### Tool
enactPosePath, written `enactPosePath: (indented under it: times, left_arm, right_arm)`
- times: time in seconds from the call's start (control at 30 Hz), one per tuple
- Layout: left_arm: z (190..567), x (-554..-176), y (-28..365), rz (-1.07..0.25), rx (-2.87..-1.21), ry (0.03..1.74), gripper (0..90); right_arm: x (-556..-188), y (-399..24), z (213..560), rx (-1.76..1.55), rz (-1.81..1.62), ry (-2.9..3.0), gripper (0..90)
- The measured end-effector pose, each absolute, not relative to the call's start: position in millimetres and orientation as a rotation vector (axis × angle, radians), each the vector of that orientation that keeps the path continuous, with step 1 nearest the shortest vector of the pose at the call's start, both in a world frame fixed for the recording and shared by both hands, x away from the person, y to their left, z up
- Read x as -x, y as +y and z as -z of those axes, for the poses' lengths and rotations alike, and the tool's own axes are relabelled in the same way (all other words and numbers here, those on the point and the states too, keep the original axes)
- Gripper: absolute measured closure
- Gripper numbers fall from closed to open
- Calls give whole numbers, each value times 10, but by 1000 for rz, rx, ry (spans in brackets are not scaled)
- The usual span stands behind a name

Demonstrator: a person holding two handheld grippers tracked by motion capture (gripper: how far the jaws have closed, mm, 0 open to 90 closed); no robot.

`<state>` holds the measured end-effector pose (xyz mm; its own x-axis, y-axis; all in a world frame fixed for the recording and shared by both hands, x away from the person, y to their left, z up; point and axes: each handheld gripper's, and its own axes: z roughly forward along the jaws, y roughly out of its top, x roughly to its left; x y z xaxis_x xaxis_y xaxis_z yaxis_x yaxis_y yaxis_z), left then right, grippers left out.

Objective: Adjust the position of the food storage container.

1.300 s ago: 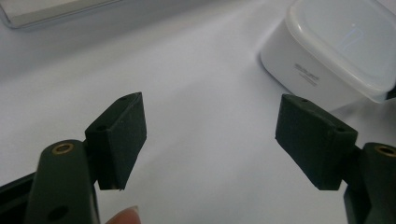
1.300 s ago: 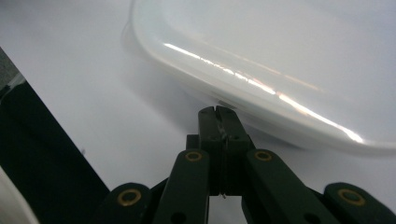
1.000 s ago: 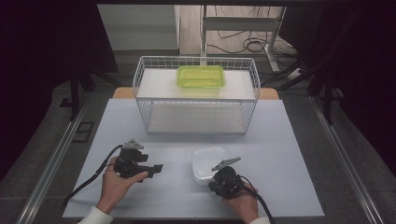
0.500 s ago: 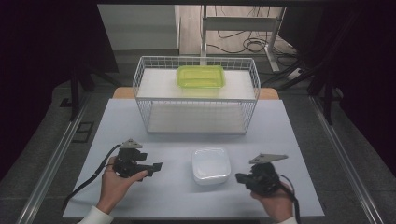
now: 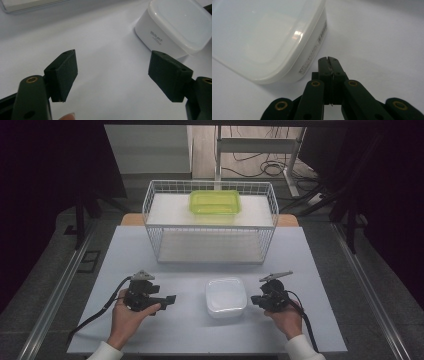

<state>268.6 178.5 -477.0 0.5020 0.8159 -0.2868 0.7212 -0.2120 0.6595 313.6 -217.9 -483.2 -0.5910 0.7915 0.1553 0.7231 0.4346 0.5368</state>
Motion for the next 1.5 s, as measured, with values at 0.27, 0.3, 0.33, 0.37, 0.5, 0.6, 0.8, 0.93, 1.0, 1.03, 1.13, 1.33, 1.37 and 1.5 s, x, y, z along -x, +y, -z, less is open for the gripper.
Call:
enactPosePath:
  times: [0.27, 0.3, 0.33, 0.37, 0.5, 0.6, 0.8, 0.93, 1.0, 1.03, 1.13, 1.33, 1.37, 1.5]
  left_arm:
    - [4813, -2673, 1815, -127, -1953, 1282, 231]
    - [4809, -2674, 1821, -125, -1948, 1280, 231]
    - [4803, -2679, 1834, -113, -1946, 1275, 230]
    - [4802, -2685, 1848, -107, -1935, 1273, 229]
    - [4805, -2694, 1864, -96, -1919, 1283, 229]
    - [4814, -2698, 1853, -86, -1922, 1277, 230]
    - [4823, -2705, 1850, -88, -1931, 1276, 230]
    - [4834, -2699, 1841, -91, -1935, 1278, 229]
    - [4840, -2694, 1836, -87, -1933, 1280, 228]
    - [4840, -2694, 1836, -87, -1933, 1280, 228]
    - [4839, -2697, 1841, -89, -1929, 1281, 227]
    - [4852, -2701, 1837, -80, -1924, 1281, 221]
    - [4849, -2696, 1833, -76, -1916, 1282, 221]
    - [4816, -2689, 1842, -56, -1873, 1281, 226]
  right_arm:
    - [-3175, -2038, 4862, -1317, -886, 2576, 888]
    - [-3161, -2021, 4860, -1309, -875, 2576, 888]
    - [-3153, -2012, 4856, -1295, -871, 2574, 888]
    - [-3152, -2008, 4853, -1298, -879, 2568, 888]
    - [-3156, -1984, 4857, -1305, -884, 2557, 888]
    - [-3137, -1916, 4866, -1294, -887, 2562, 888]
    - [-3145, -1807, 4882, -1281, -892, 2574, 888]
    - [-3140, -1726, 4914, -1281, -893, 2583, 888]
    - [-3117, -1680, 4917, -1265, -893, 2588, 888]
    - [-3117, -1680, 4917, -1265, -893, 2588, 888]
    - [-3105, -1641, 4905, -1250, -905, 2589, 888]
    - [-3087, -1669, 4863, -1250, -927, 2576, 887]
    - [-3083, -1694, 4843, -1257, -938, 2563, 886]
    - [-3065, -1833, 4734, -1290, -1028, 2490, 728]
